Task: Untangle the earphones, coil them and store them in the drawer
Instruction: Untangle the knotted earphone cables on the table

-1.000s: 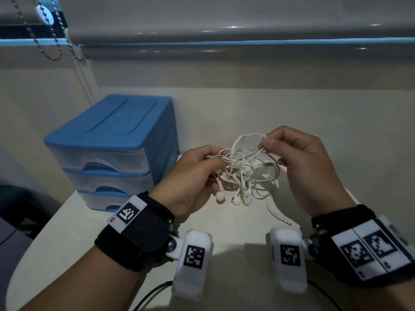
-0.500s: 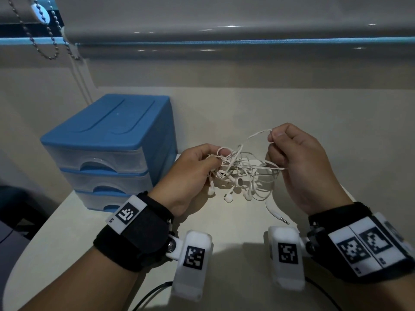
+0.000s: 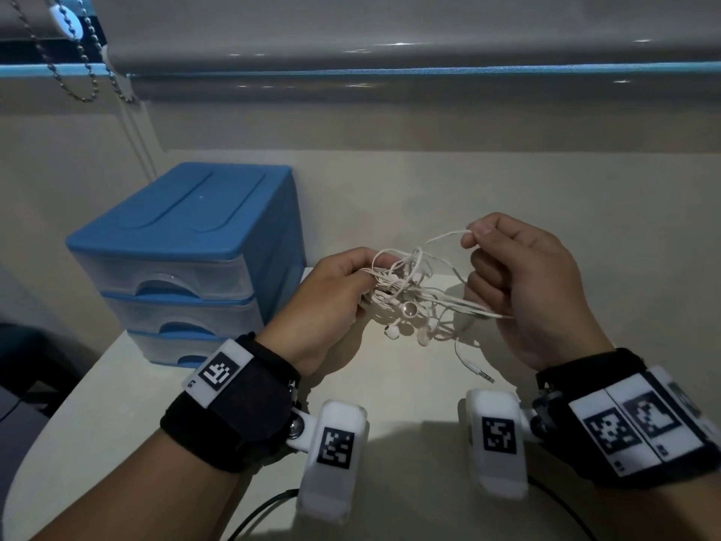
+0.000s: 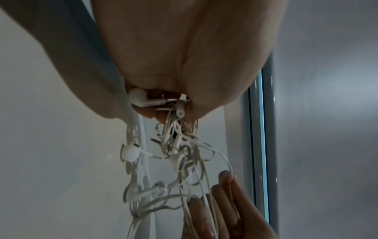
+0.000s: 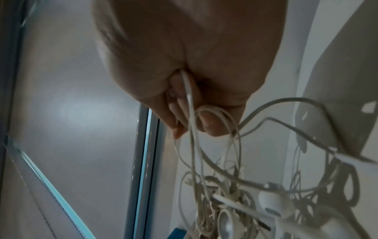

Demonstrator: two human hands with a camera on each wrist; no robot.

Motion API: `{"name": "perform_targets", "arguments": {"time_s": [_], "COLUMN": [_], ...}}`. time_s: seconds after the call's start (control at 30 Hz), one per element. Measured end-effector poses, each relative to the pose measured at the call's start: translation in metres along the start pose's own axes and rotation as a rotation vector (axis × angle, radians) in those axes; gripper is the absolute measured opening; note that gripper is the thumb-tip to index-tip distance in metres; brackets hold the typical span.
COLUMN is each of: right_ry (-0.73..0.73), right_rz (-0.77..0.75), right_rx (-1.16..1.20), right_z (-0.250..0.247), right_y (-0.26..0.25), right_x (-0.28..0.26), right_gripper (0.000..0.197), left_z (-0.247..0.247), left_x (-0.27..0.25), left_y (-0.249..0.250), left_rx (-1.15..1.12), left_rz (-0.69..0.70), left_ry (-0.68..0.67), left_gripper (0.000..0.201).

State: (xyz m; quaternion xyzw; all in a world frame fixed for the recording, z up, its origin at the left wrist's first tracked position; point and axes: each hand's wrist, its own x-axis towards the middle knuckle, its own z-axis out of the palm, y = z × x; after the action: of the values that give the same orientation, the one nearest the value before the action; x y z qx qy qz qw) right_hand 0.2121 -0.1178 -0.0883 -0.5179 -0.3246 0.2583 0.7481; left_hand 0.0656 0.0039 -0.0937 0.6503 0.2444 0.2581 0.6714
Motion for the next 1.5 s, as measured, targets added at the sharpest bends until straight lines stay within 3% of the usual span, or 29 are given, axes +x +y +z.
{"name": "perform_targets", "arguments": {"time_s": [0.1, 0.17, 0.33, 0.47, 0.67, 0.8, 0.97, 1.13, 1.23, 1.37, 1.5], "right_ry": [-0.030, -0.030, 0.025, -0.010, -0.100, -0.080, -0.148, -0.157, -0.094, -0.072, 0.054], "right_rz": [0.002, 0.002, -0.012, -0.147, -0.069, -0.054, -0.092, -0.168, -0.193, -0.184, -0.163], "right_rx": [-0.209, -0.312, -0.387, -0.482, -0.623, -0.564, -0.457, -0.193, -0.062, 0.061, -0.011], "right_z": [-0.002, -0.003, -0.005, -0.004, 0.003, 0.003, 0.006, 0.013, 0.008, 0.003, 0.000], "right_y": [0.000, 0.000, 0.001, 0.001, 0.014, 0.018, 0.012, 0.003, -0.003, -0.005, -0.002], "right_x": [-0.002, -0.003, -0.001, 0.000, 0.000, 0.000, -0.004, -0.008, -0.005, -0.006, -0.002], "right_gripper": [0.030, 0.035, 0.052, 0.047, 0.024, 0.015, 0.013, 0.012, 0.014, 0.015, 0.016], "left_z": [-0.001, -0.005, -0.009, -0.009, -0.010, -0.009, -0.009, -0.011, -0.012, -0.015, -0.013], "left_x": [-0.001, 0.000, 0.000, -0.002, -0.004, -0.002, -0.003, -0.002, 0.003, 0.002, 0.002], "left_y": [0.001, 0.001, 0.004, 0.004, 0.004, 0.002, 0.002, 0.000, -0.003, -0.003, -0.003], "left_rx": [-0.028, 0.085, 0.200, 0.273, 0.328, 0.311, 0.036, 0.359, 0.327, 0.332, 0.218], "left_rz": [0.003, 0.029, 0.094, 0.137, 0.159, 0.132, 0.019, 0.133, 0.109, 0.090, 0.068], "left_ry": [-0.012, 0.009, 0.031, 0.049, -0.028, -0.040, -0.106, -0.095, -0.015, 0.003, 0.011], "left_gripper": [0.037, 0.038, 0.038, 0.034, 0.032, 0.030, 0.032, 0.021, 0.010, 0.016, 0.013]}}
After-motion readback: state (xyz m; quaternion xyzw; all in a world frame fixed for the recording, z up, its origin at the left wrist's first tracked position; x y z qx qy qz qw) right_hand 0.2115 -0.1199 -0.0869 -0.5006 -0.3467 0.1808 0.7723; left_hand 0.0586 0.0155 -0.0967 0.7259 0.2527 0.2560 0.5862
